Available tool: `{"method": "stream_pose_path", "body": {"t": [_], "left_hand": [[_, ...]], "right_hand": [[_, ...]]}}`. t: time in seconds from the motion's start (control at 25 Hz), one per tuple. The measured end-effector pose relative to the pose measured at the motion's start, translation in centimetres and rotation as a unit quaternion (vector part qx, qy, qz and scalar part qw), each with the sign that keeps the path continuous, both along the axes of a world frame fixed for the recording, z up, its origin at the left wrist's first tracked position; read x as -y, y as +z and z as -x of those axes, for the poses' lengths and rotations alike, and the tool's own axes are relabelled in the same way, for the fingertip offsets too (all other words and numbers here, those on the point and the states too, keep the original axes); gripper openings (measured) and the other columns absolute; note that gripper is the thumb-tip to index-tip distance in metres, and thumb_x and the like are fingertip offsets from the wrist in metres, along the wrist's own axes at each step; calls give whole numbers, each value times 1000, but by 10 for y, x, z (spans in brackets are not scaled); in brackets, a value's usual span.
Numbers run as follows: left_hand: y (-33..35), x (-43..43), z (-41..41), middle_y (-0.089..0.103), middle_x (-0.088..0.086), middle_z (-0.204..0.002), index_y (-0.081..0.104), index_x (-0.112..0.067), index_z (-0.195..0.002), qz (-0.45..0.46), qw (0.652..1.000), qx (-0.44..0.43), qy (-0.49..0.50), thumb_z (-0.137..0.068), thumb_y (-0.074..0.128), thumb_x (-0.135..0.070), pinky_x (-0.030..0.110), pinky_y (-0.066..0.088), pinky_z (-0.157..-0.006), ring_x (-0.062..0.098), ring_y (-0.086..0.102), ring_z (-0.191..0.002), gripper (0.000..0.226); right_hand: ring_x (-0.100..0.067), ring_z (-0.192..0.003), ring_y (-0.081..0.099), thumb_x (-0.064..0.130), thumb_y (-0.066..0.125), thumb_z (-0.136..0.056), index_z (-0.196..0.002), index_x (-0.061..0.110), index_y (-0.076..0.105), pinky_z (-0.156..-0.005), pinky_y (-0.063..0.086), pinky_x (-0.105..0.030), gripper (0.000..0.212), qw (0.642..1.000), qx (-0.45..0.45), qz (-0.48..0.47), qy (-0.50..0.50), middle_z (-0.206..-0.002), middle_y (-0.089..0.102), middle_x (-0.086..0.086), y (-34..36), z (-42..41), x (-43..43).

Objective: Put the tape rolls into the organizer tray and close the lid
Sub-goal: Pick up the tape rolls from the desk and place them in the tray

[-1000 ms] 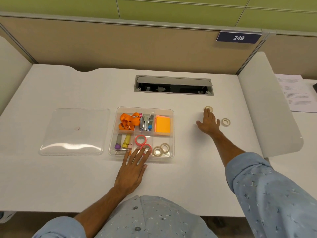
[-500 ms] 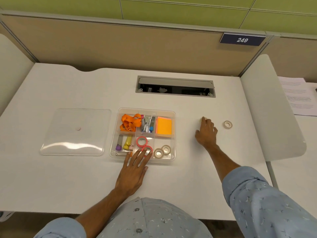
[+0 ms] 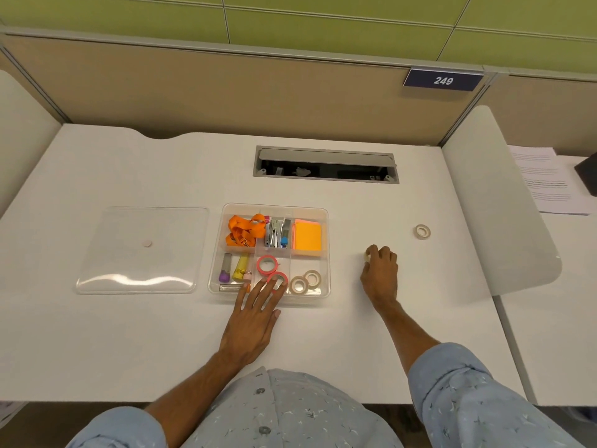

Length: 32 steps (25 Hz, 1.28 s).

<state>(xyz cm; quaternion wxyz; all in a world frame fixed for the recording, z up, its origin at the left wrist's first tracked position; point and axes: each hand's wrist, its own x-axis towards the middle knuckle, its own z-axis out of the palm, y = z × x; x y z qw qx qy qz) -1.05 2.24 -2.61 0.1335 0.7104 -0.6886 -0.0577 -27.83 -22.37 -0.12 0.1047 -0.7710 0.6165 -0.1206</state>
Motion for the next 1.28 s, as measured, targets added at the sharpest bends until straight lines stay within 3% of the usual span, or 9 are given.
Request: {"method": "stream_pose_path", "body": {"t": [0.12,0.24,0.4,0.48,0.64,0.84,1.04,1.28], "left_hand": [[-1,0,0,19,-2,-181,20,-27,-174,-5,1000,-5,2,-114,37,-45,56,9,-134,23,14,-168,64],[-2,1,0,20,-2,-181,20,-28,-174,-9,1000,-7,4,-115,35,-47,58,12,-134,24,15,-167,64],[-1,1,1,23,-1,-180,20,-27,-174,-16,1000,-9,4,-116,27,-48,62,19,-132,25,18,-167,62],[-1,0,2,24,0,-180,20,-27,-174,-16,1000,-13,8,-116,27,-48,62,19,-132,25,18,-167,62],[1,1,3,26,3,-179,24,-26,-173,-25,1000,-16,10,-116,23,-49,64,19,-131,28,20,-166,62],[5,2,3,30,6,-177,28,-25,-172,-40,999,-19,11,-116,17,-53,67,22,-130,32,26,-164,64],[8,2,4,28,5,-178,28,-26,-172,-49,999,-14,8,-115,15,-55,67,20,-130,31,24,-165,65],[9,2,6,32,5,-177,32,-25,-170,-31,999,-13,17,-115,20,-50,64,18,-132,30,27,-164,62]], "right_hand": [[-33,-101,52,-5,64,-90,-110,13,57,-70,58,-45,27,999,44,-32,-5,-117,48,-11,5,0,-7],[-38,-105,53,2,68,-88,-119,14,56,-77,56,-46,35,995,87,-55,-11,-121,51,-13,9,-1,-12],[-35,-106,52,20,73,-86,-134,17,49,-81,48,-42,53,979,175,-69,-73,-118,60,-14,23,-14,-20],[-30,-108,53,30,72,-89,-136,21,51,-84,48,-42,53,976,203,-65,-41,-115,65,-9,32,-22,-27],[-19,-109,56,45,71,-92,-128,29,63,-88,43,-39,40,981,159,4,110,-119,66,5,45,-42,-47],[-16,-110,54,56,66,-91,-118,30,60,-94,41,-42,38,977,105,9,183,-119,63,10,45,-59,-68],[-17,-126,50,65,66,-88,-127,31,60,-108,39,-45,52,975,86,-28,201,-137,58,7,33,-53,-75],[-17,-123,52,46,64,-97,-126,32,63,-102,40,-42,32,981,137,-5,138,-132,59,8,39,-32,-61]]}}
